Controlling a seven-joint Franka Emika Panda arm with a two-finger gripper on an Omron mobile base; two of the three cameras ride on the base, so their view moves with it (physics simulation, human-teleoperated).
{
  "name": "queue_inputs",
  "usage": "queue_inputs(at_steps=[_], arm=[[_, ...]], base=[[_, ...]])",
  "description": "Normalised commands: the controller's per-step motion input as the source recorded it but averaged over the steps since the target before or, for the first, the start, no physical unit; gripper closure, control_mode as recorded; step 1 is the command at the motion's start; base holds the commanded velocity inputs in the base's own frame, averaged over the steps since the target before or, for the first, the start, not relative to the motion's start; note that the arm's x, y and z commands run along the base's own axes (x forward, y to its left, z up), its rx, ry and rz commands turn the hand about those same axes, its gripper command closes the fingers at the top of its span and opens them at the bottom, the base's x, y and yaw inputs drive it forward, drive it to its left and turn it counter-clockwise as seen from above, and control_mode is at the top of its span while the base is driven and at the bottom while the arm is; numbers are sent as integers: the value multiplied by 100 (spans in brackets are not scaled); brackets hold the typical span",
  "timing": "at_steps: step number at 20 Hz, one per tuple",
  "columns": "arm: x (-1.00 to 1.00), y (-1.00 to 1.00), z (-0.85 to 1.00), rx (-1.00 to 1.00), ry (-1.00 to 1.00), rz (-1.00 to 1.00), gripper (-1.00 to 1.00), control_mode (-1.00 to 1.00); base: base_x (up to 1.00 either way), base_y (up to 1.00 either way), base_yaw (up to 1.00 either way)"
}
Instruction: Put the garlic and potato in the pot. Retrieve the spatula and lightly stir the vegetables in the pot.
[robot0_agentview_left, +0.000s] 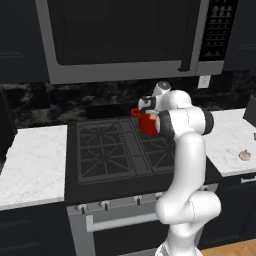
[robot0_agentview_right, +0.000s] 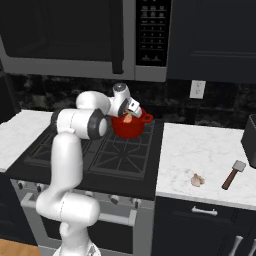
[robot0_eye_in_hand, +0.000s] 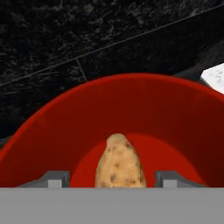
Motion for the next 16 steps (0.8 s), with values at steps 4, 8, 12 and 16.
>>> queue_inputs(at_steps=[4, 8, 12, 16], arm=[[-35, -2, -3, 0, -8, 0, -100, -100], [-33, -10, 8, 0, -19, 0, -100, -100], [-49, -25, 28, 0, -28, 0, -100, -100], [-86, -56, 54, 0, -12, 0, -100, -100]], base=[[0, 0, 0], [0, 0, 0], [0, 0, 0], [0, 0, 0]])
